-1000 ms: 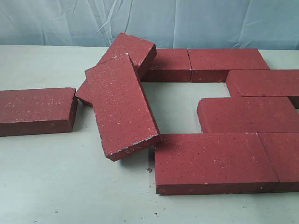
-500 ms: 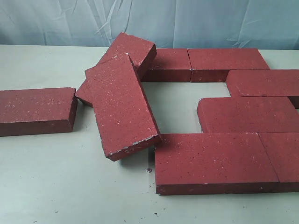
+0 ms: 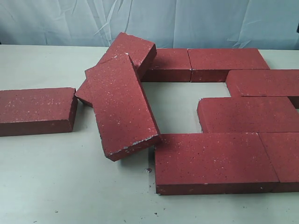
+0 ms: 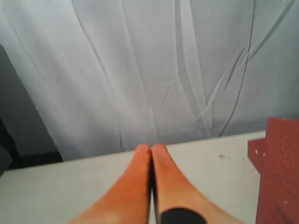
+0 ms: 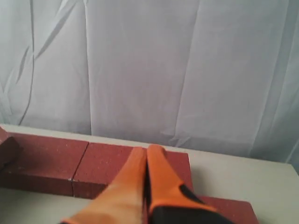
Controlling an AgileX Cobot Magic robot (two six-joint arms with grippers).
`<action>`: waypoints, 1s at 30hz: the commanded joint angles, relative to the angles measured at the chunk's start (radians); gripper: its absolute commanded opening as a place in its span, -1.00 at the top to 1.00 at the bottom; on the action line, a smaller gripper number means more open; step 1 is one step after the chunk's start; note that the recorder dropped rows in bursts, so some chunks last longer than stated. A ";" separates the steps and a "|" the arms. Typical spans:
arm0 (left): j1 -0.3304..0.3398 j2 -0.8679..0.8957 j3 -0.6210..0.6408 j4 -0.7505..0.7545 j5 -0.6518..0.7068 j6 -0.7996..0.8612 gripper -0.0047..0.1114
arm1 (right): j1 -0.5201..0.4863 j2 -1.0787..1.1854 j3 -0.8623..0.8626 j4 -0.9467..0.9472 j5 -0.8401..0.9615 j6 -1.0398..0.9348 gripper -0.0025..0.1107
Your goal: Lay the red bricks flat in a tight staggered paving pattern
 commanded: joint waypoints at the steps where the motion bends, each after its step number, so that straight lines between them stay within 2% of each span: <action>1: 0.003 0.068 -0.063 0.014 0.200 0.000 0.92 | -0.003 0.087 -0.042 -0.007 0.076 -0.003 0.97; 5: 0.003 0.109 -0.088 0.028 0.318 0.000 0.92 | -0.003 0.155 -0.079 -0.007 0.130 -0.003 0.97; 13: 0.003 0.171 -0.099 0.032 0.392 0.000 0.92 | -0.003 0.301 -0.159 0.006 0.254 -0.008 0.97; 16: 0.003 0.207 -0.134 0.032 0.485 0.000 0.92 | -0.003 0.343 -0.180 0.010 0.290 -0.014 0.97; 21: -0.001 0.283 -0.174 0.028 0.589 0.010 0.92 | 0.026 0.396 -0.218 0.131 0.317 -0.156 0.97; 24: -0.005 0.323 -0.195 -0.059 0.660 0.112 0.92 | 0.092 0.435 -0.254 0.217 0.350 -0.264 0.97; 30: -0.005 0.396 -0.217 -0.414 0.779 0.562 0.92 | 0.212 0.536 -0.326 0.249 0.375 -0.322 0.97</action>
